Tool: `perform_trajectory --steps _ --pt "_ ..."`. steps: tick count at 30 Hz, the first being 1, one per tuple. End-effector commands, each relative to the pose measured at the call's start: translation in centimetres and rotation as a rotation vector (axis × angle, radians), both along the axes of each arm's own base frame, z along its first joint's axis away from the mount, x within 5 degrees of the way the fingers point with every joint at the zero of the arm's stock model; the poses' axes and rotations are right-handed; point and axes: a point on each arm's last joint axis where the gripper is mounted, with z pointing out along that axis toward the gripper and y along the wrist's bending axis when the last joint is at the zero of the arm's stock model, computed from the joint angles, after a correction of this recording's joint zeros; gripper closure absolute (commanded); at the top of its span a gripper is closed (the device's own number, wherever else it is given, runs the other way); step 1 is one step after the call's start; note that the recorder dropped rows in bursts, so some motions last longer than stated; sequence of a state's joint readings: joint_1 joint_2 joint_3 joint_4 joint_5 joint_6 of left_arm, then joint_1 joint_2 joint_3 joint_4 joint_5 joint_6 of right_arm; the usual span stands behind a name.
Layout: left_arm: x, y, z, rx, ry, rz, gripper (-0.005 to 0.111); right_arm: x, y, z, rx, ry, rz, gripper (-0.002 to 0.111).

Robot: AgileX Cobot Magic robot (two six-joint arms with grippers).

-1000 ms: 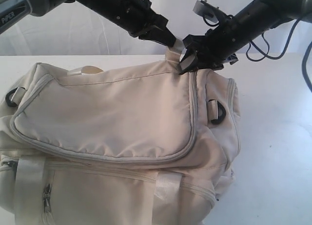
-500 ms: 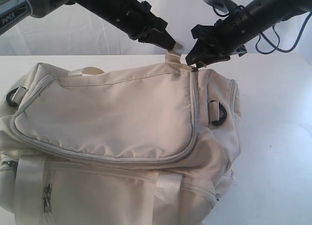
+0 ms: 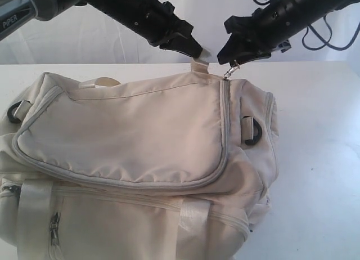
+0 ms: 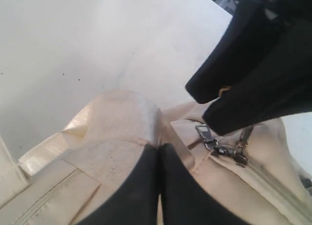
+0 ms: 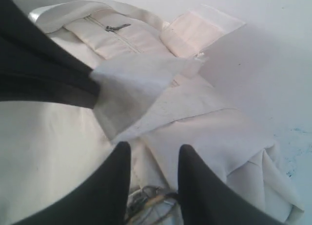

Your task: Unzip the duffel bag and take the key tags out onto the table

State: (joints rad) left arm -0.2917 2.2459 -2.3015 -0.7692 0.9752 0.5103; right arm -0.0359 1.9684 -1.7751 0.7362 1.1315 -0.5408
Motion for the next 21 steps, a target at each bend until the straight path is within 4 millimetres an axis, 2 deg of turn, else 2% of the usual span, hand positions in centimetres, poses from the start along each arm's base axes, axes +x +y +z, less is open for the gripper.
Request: perform_trajectory --steps 1,3,6,8,11,12,13,14,15,16,17,21 --pt "-0.5 0.0 1.1 -0.041 0.006 -0.003 0.107 -1.6 -0.1 2.9 -0.015 -0.045 0.026 0.108" --pt "-0.4 0.0 1.1 -0.043 0.01 0.008 0.107 -2.4 0.0 3.2 -0.013 -0.025 0.05 0.108" --pt "-0.4 0.0 1.1 -0.045 0.012 0.011 0.107 -3.4 0.1 2.3 -0.01 0.027 0.061 0.108" --pt "-0.4 0.0 1.1 -0.045 0.012 0.011 0.107 -3.9 0.1 2.1 -0.034 -0.002 0.109 0.108" --pt "-0.5 0.0 1.1 -0.042 0.017 0.005 0.107 -3.3 -0.2 2.2 -0.064 -0.066 0.086 0.108" --pt "-0.5 0.0 1.1 -0.042 0.017 0.005 0.107 -2.9 -0.3 1.6 -0.048 -0.04 0.035 0.103" --pt "-0.5 0.0 1.1 -0.042 0.017 0.005 0.107 -2.5 -0.3 1.0 -0.041 -0.015 0.013 0.087" --pt "-0.5 0.0 1.1 -0.042 0.017 0.005 0.107 -2.2 -0.4 0.7 -0.037 -0.008 -0.002 0.077" --pt "-0.5 0.0 1.1 -0.042 0.017 0.005 0.107 -1.8 -0.5 -0.2 -0.034 0.015 -0.03 0.049" --pt "-0.5 0.0 1.1 -0.042 0.017 0.005 0.107 -1.5 -0.5 -0.7 -0.027 0.035 -0.046 0.037" --pt "-0.5 0.0 1.1 -0.041 0.017 0.002 0.107 -1.1 -0.5 -1.7 -0.006 0.09 -0.089 0.032" --pt "-0.6 0.0 1.1 -0.038 0.022 -0.004 0.107 -0.2 -0.3 -4.6 0.042 0.212 -0.117 0.038"
